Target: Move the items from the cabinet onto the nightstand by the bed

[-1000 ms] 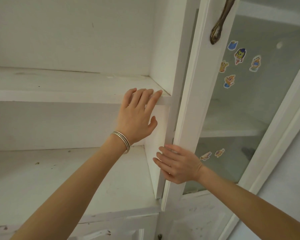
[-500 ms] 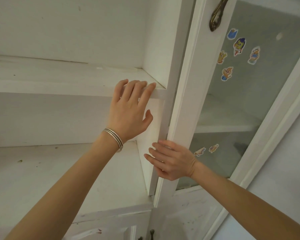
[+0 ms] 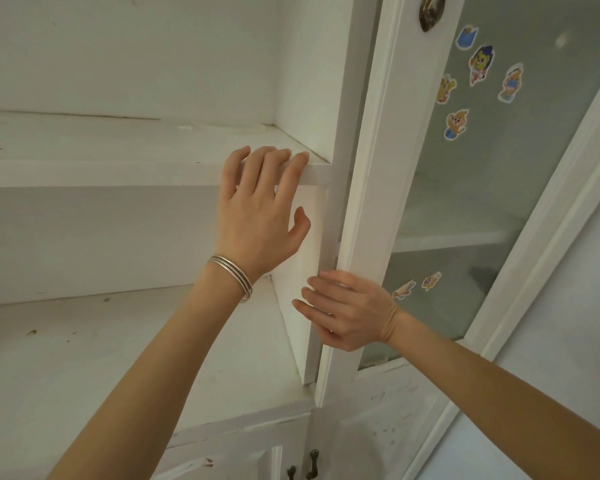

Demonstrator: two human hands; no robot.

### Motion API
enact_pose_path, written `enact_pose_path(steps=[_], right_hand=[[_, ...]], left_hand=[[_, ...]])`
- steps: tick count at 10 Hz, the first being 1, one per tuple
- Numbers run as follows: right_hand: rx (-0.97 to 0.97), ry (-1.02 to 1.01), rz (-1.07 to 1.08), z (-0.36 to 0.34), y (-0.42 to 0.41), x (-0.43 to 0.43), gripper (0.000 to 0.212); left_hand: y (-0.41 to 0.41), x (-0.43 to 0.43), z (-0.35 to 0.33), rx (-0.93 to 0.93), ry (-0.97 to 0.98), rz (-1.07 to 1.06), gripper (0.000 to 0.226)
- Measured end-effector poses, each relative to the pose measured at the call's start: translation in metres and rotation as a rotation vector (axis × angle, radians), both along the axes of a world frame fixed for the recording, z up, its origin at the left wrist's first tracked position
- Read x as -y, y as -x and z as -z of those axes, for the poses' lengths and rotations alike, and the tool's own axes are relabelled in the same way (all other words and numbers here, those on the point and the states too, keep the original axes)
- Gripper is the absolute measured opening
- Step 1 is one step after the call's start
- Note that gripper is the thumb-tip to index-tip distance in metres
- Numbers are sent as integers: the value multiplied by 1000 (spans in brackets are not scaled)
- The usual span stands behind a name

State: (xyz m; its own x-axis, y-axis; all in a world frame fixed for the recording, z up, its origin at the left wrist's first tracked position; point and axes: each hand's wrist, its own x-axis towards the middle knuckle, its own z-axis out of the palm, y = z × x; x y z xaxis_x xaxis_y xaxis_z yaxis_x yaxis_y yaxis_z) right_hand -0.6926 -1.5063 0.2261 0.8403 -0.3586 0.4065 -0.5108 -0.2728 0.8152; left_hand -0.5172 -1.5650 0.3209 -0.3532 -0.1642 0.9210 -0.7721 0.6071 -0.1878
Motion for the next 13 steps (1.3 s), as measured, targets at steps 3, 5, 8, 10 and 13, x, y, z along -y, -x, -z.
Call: enact_pose_path(steps=[3,5,8,10,13], right_hand=[[13,5,29,-1,-1,12,34],[0,19,53,0,1,21,32],[-7,40,41,4,5,26,31],[-40,-8,150,-3,-2,17,29],[180,-190,173,-28,-23,-23,34]], left_hand=[[0,2,1,-25,21,28,49],[2,5,3,-37,25,21,48],[2,7,4,-53,17,46,50],[-1,-2,0,-8,-51,35,53],[-33,-23,-22,211,-257,53,66]])
